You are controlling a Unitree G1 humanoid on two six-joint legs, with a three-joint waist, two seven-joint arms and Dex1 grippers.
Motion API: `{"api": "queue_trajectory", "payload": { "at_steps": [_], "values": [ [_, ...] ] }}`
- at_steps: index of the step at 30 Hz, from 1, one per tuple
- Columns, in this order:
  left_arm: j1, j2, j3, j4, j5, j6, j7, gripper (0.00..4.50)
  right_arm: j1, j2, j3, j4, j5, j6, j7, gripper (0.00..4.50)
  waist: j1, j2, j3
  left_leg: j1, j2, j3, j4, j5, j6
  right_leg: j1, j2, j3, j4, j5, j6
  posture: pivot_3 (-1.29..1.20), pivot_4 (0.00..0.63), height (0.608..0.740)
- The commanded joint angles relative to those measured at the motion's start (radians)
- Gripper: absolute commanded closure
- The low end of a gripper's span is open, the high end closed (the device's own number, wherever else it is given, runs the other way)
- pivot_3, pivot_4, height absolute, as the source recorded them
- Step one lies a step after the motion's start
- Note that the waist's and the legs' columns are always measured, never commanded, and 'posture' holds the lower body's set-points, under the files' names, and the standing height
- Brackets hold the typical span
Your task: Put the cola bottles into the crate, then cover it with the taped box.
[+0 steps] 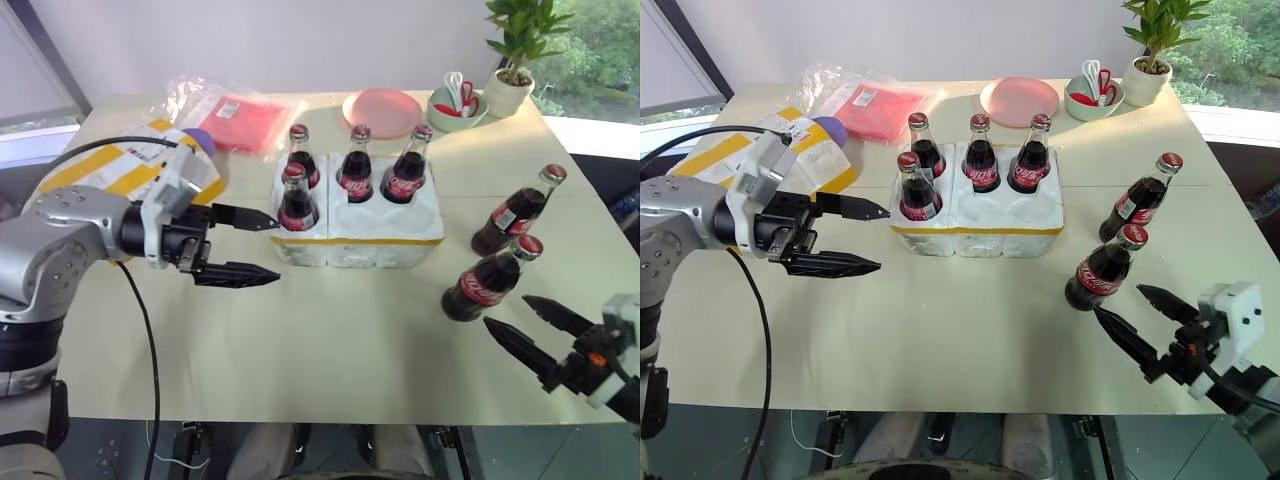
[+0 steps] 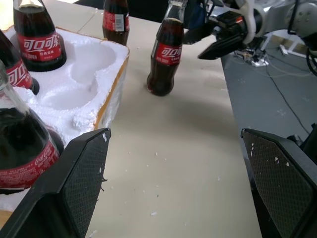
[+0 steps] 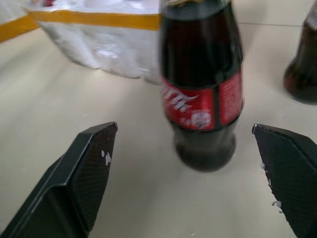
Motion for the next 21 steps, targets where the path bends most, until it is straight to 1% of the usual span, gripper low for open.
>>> {"api": "queue_trajectory", "payload": {
  "at_steps": [1,7,11,17,19,21],
  "values": [
    [-0.004,0.006,0.001,-0.028,-0.009,-0.010,0.005,0.11,-0.027,-0.007,0.056,0.039,-0.044,-0.058,-0.034,0.00,0.001,0.000,0.000,0.000,0.000,0.000,0.000,0.000,0.000,0.000,0.000,0.000,0.000,0.000,0.000,0.00,0.150,0.740],
    [-0.017,0.010,0.005,-0.031,-0.023,0.001,0.016,0.11,-0.092,-0.025,0.109,0.096,-0.036,-0.077,-0.058,0.00,0.001,0.000,0.000,0.000,0.000,-0.001,0.000,0.000,0.000,0.000,0.001,0.000,0.000,0.000,0.000,0.00,0.150,0.740],
    [-0.016,0.005,0.003,-0.033,-0.026,-0.002,0.024,0.11,-0.174,-0.025,0.168,0.168,-0.056,-0.091,-0.089,0.00,-0.001,0.000,0.000,0.000,0.000,-0.001,0.000,0.000,0.000,0.000,0.001,0.000,0.000,0.000,0.000,0.00,0.150,0.740],
    [-0.014,-0.001,-0.003,-0.035,-0.027,-0.013,0.037,0.11,-0.229,-0.028,0.234,0.231,-0.068,-0.122,-0.083,0.00,0.001,0.000,0.000,0.000,0.000,-0.001,-0.001,0.001,0.000,0.000,0.001,0.000,0.000,0.000,0.000,0.00,0.150,0.740],
    [-0.015,-0.002,-0.004,-0.029,-0.023,-0.018,0.040,0.00,-0.247,-0.025,0.232,0.243,-0.049,-0.125,-0.083,0.56,0.001,0.000,0.000,0.000,0.000,-0.001,-0.001,0.001,0.000,0.000,0.001,0.000,0.000,0.000,0.000,0.00,0.150,0.740],
    [-0.014,-0.002,-0.004,-0.027,-0.020,-0.022,0.041,0.00,-0.251,-0.027,0.221,0.235,-0.024,-0.124,-0.076,1.40,0.001,0.000,0.000,0.000,0.000,-0.001,-0.001,0.001,0.000,0.000,0.001,0.000,0.000,0.000,0.000,0.00,0.150,0.740]
  ]
}}
